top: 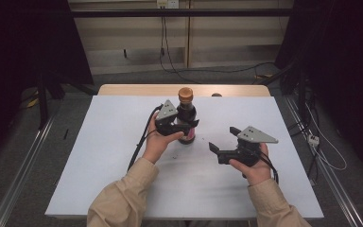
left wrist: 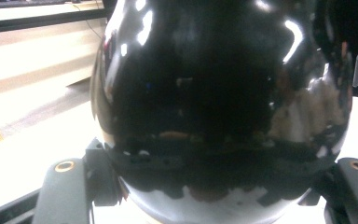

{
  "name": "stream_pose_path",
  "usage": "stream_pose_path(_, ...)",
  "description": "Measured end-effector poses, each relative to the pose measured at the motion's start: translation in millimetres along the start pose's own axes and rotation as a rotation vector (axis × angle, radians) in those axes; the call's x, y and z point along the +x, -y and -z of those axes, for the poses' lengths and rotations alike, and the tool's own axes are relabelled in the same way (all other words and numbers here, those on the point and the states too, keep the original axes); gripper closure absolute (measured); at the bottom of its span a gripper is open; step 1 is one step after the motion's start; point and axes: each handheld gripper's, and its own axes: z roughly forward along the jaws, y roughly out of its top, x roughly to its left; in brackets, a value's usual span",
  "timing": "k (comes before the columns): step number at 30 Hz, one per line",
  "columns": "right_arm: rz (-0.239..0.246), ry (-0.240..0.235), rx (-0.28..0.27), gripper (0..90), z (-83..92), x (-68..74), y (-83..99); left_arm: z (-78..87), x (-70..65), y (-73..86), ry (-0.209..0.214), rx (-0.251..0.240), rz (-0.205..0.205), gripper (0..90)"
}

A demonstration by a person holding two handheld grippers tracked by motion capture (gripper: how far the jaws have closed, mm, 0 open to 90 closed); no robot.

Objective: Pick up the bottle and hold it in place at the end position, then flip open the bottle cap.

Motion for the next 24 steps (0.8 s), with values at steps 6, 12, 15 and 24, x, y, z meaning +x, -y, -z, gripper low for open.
stream_pose_path(6, 0.014, -0.005, 0.014, 3.4, -7.8, 1.9, -8.2, 0.4, 0.2, 0.0, -0.003, 0.003, 0.001, 29.7)
stream_pose_path(12, 0.015, 0.000, 0.012, 3.2, -11.2, 1.2, -14.9, 0.4, 0.3, 0.2, -0.002, 0.002, 0.005, 29.7)
stream_pose_path(15, 0.010, -0.006, 0.009, 3.3, -12.2, 0.7, -20.7, -0.4, 0.1, 0.5, -0.003, -0.002, 0.007, 29.7)
stream_pose_path(24, -0.042, -0.069, -0.010, 7.2, -16.5, -3.5, -44.8, -1.4, 0.8, 1.0, -0.003, -0.006, 0.016, 29.8)
